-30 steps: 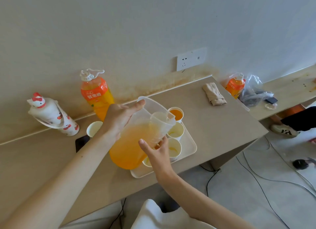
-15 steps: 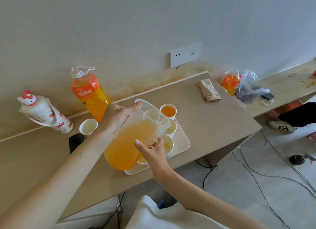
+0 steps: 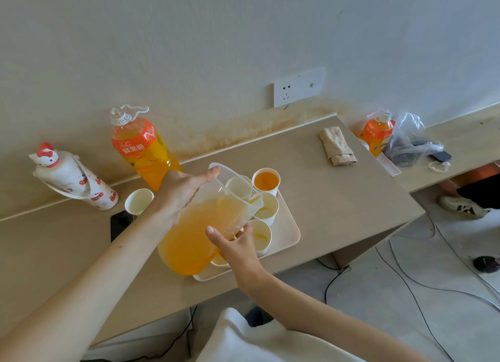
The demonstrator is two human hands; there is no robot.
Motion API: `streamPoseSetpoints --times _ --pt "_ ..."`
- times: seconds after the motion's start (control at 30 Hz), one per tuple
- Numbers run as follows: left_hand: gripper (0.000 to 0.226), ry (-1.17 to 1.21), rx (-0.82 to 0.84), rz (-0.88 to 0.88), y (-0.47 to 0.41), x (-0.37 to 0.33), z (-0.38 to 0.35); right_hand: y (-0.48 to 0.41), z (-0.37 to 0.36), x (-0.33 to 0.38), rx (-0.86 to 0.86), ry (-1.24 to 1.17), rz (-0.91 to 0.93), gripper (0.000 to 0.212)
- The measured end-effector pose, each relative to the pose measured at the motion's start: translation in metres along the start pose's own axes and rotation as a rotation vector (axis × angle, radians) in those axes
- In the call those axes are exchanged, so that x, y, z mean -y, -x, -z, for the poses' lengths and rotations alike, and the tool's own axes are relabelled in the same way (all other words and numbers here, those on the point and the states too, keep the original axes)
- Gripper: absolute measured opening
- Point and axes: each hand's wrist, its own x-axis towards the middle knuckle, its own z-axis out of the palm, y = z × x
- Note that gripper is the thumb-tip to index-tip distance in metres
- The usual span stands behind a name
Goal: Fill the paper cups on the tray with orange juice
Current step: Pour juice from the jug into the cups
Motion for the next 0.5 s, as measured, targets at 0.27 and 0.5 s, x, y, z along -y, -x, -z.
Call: streamPoseSetpoints --times 0.27,0.5 --pt "0.063 -0.009 -0.012 0.027 -0.0046 0.0023 -0.0032 -0.0036 0.0020 -0.0019 0.025 -0.023 -0.031 0.092" --pt "0.063 -0.031 -0.016 0.022 -0.0066 0.0001 -0.0050 -0.0096 0.0012 -0.0064 0.028 -0.016 -0.056 0.102"
